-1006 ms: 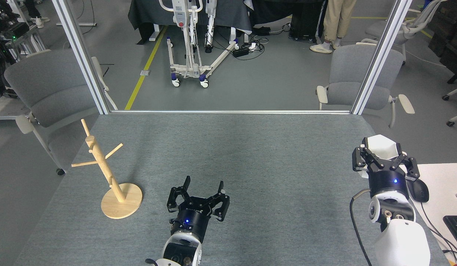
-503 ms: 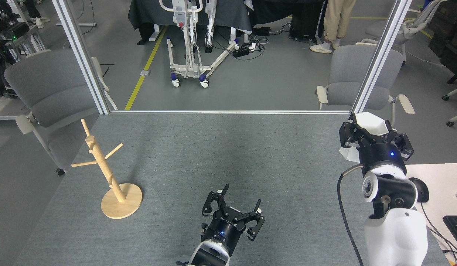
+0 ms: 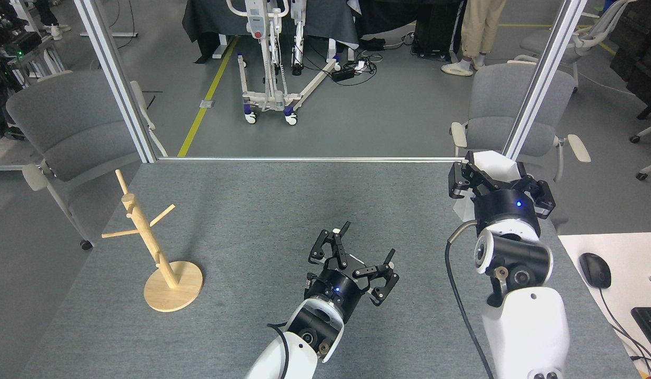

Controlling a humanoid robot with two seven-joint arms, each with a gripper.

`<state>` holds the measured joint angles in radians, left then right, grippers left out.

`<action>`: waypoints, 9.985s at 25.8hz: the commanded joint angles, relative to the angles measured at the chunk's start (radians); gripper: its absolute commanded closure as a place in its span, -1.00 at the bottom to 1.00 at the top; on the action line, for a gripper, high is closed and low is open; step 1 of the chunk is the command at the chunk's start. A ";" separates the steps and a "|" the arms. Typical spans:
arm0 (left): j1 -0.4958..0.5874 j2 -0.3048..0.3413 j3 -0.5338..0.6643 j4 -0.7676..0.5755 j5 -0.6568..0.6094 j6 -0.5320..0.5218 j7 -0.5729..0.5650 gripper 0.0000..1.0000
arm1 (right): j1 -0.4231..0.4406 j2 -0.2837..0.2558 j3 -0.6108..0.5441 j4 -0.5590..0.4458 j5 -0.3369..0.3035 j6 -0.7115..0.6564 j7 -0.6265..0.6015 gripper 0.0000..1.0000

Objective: Hang cup on storage rack
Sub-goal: 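Carry the cup with the right gripper toward the left gripper, then grasp the cup with the left gripper beside the right gripper, then open the right gripper and withdraw it from the cup, then carry the cup with the left gripper toward the wooden stand, then move the held cup with the left gripper up to the stand's peg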

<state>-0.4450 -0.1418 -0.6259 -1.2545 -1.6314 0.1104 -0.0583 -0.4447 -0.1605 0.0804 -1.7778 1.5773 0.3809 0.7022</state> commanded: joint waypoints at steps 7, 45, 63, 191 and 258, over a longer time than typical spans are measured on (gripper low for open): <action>-0.112 -0.002 -0.117 -0.017 0.047 -0.080 -0.055 -0.99 | 0.008 0.032 0.093 0.014 0.018 0.042 0.000 0.82; -0.297 -0.002 -0.120 0.218 0.467 -0.267 -0.109 -0.98 | 0.044 0.130 0.196 0.097 0.043 0.041 -0.009 0.86; -0.296 -0.002 -0.104 0.234 0.464 -0.322 -0.109 1.00 | 0.043 0.130 0.196 0.110 0.041 0.041 -0.010 0.86; 0.462 0.395 0.983 -0.349 0.185 -0.517 0.054 1.00 | 0.371 0.064 -0.306 0.290 -0.080 -0.531 -0.791 -0.99; 0.379 0.265 1.023 -0.321 -0.047 -0.388 0.058 1.00 | 0.362 0.087 -0.309 0.299 -0.079 -0.528 -0.785 -0.99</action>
<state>-0.0694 0.1349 0.4011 -1.5734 -1.6579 -0.2799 -0.0044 -0.0828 -0.0745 -0.2286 -1.4788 1.4987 -0.1468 -0.0834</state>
